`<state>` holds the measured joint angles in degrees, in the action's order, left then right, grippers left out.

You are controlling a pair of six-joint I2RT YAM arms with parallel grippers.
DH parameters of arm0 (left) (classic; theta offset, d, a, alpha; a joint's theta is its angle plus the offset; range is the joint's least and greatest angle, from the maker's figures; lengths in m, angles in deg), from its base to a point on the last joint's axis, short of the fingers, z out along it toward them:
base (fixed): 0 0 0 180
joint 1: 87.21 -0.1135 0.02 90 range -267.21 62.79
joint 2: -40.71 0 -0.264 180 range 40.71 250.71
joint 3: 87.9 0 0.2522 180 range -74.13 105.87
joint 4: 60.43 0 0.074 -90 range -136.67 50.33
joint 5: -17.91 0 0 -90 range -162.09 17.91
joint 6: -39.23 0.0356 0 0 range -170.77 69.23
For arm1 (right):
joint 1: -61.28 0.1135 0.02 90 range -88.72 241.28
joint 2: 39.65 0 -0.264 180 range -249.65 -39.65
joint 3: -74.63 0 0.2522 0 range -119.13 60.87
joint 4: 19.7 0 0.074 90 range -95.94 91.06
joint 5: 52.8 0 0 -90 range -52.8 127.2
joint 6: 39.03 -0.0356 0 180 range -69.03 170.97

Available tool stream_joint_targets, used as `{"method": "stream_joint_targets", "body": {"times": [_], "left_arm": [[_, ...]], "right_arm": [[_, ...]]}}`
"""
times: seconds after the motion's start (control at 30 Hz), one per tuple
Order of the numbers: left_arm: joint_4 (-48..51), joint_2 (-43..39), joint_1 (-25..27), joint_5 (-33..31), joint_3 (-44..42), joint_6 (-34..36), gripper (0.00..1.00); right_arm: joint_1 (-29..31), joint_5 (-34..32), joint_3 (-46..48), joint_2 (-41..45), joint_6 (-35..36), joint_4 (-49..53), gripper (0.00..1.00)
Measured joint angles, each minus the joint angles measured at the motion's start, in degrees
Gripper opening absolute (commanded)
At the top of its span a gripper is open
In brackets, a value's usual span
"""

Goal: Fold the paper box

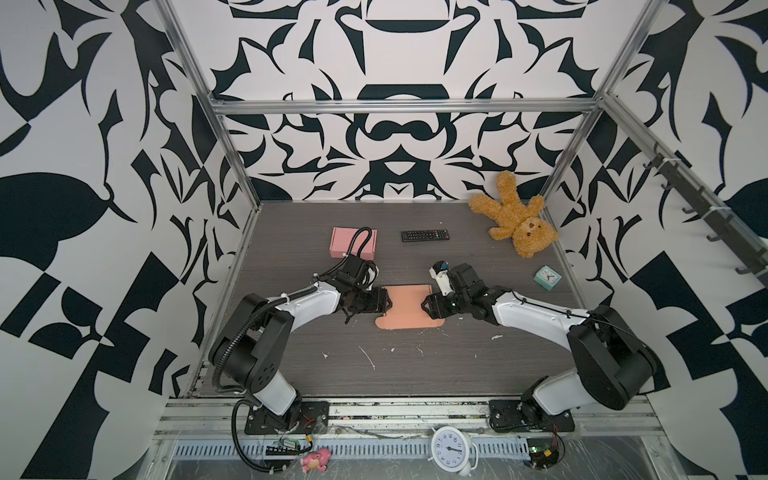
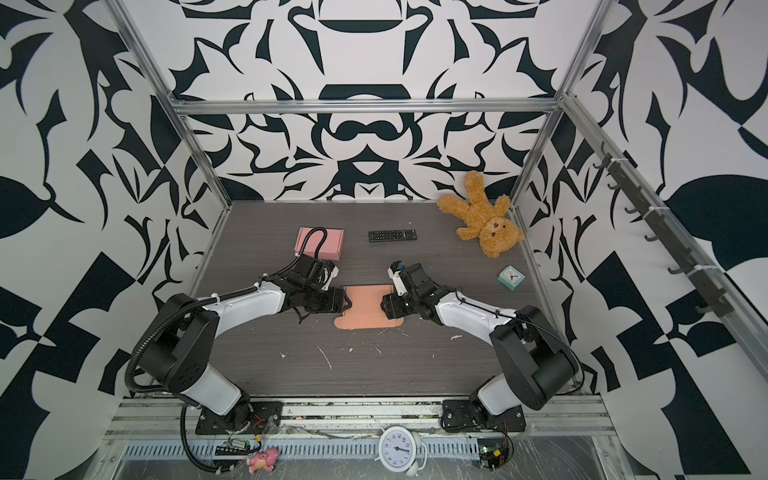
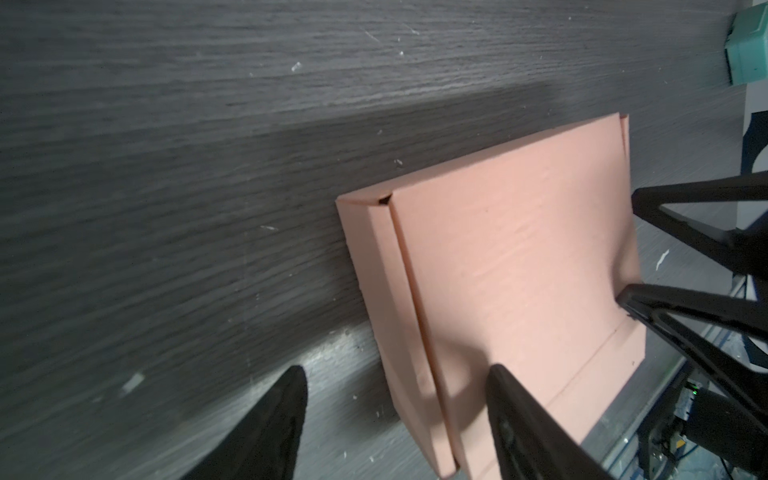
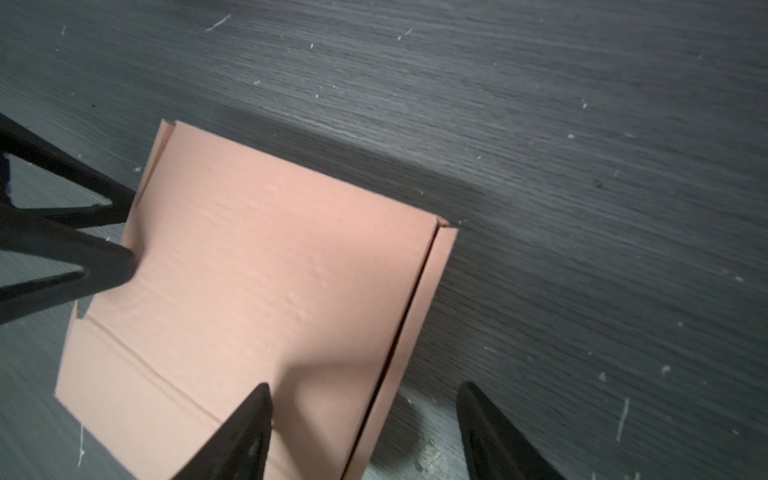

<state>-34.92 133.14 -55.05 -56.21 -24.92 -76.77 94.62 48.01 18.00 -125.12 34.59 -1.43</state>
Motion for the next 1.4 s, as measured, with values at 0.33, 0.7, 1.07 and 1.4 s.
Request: {"method": "stream_joint_targets", "body": {"times": [0.33, 0.7, 1.07, 1.4], "left_arm": [[-0.31, 1.16, 0.00, -0.02, -0.02, 0.04, 0.70], [-0.37, 1.18, 0.00, -0.11, 0.00, 0.04, 0.72], [1.62, -3.15, 0.04, -0.66, 0.42, 0.55, 0.76], [3.98, -12.50, 4.46, -3.69, -1.75, 0.17, 0.77]], "right_arm": [[0.00, 0.00, 0.02, -0.11, 0.00, -0.07, 0.72], [0.00, 0.00, 0.02, -0.09, 0.02, 0.00, 0.72], [0.00, -0.33, 0.00, 2.97, 0.02, 2.34, 0.72], [0.13, -0.22, 0.37, 8.57, -0.46, 5.38, 0.72]]}}
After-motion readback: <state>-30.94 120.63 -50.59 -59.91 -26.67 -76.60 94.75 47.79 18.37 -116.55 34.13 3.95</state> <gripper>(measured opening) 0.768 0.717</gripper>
